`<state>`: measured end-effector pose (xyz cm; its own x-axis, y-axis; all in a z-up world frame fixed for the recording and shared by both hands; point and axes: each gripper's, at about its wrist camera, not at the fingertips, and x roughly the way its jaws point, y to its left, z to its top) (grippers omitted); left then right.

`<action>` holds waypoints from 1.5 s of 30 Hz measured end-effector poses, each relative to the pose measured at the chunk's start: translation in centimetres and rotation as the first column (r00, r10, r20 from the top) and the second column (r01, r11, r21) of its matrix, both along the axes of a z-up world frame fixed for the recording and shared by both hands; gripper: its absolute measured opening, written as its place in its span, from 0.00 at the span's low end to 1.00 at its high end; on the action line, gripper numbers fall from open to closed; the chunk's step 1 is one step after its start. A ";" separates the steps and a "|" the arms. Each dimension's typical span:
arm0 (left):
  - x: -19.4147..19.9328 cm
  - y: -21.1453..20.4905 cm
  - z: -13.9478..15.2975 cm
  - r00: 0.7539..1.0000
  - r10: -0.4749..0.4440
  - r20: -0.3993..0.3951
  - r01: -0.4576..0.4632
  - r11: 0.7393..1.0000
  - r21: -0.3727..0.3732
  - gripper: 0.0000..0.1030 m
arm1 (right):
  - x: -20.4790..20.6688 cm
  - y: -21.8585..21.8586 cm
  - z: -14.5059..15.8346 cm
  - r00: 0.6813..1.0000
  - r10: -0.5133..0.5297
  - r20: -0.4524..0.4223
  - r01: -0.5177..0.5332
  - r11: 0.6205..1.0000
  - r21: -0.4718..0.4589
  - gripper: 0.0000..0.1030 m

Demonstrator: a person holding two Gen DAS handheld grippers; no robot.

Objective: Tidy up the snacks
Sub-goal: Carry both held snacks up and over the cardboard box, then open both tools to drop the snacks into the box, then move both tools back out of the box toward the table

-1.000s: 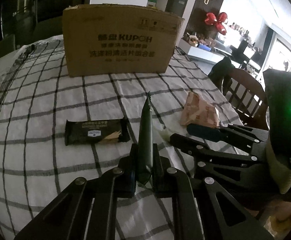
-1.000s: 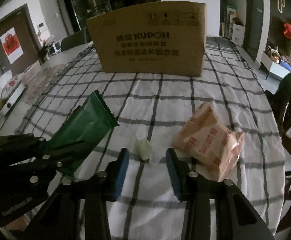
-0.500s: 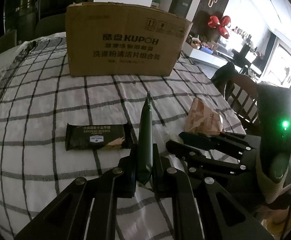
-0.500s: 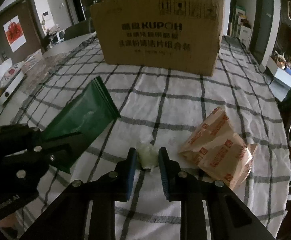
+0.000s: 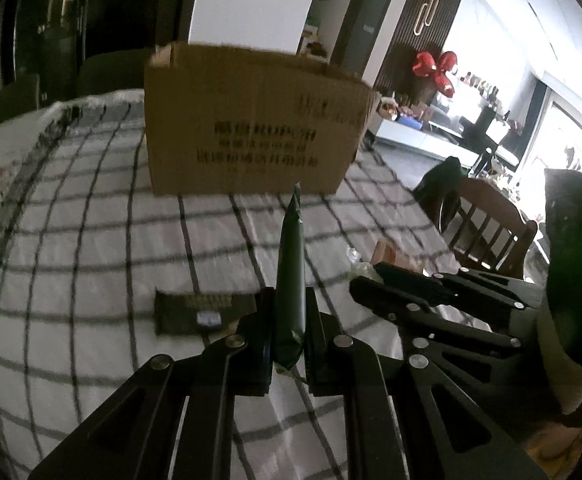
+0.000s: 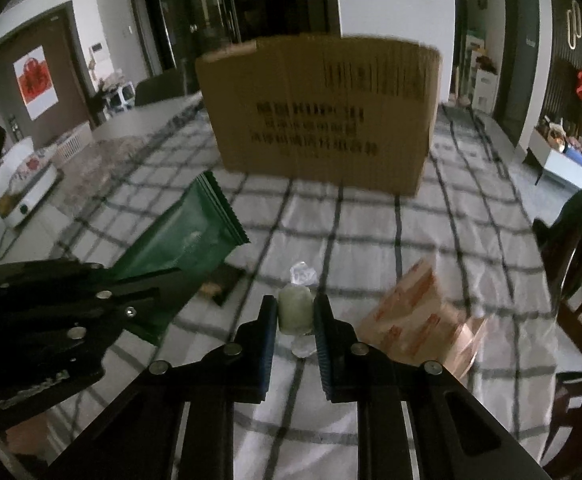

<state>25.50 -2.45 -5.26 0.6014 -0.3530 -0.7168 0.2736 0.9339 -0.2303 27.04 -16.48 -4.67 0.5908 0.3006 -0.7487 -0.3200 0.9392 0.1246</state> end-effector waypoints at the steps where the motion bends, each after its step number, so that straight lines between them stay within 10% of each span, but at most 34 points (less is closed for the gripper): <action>1: 0.2 0.1 0.6 1.000 0.002 0.014 -0.002 1.000 -0.001 0.13 | 0.1 0.0 0.5 1.000 -0.001 0.011 0.001 1.000 0.004 0.19; 22: 9.9 0.6 9.9 0.985 0.007 0.175 -0.015 0.999 0.044 0.13 | 8.8 -0.4 11.3 0.968 -0.058 0.246 0.051 0.998 0.036 0.19; 36: 18.3 -0.3 10.3 0.989 -0.011 0.147 -0.003 0.996 0.090 0.14 | 15.8 -1.1 11.0 0.974 -0.072 0.215 0.067 0.997 0.031 0.19; 40: 19.2 -0.4 10.1 0.987 0.010 0.163 -0.031 0.991 0.126 0.50 | 17.3 -1.2 10.3 0.977 -0.093 0.194 0.089 0.996 0.032 0.22; 45: 17.0 -0.3 10.5 0.974 0.034 0.225 -0.074 0.982 0.173 0.55 | 16.7 -1.8 10.0 0.973 -0.124 0.193 0.122 0.992 0.022 0.39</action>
<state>42.46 -2.76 5.20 0.7662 -0.1937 -0.6127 0.2466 0.9691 0.0020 43.71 -18.30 5.33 0.7570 0.2236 -0.6140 -0.2210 0.9719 0.0814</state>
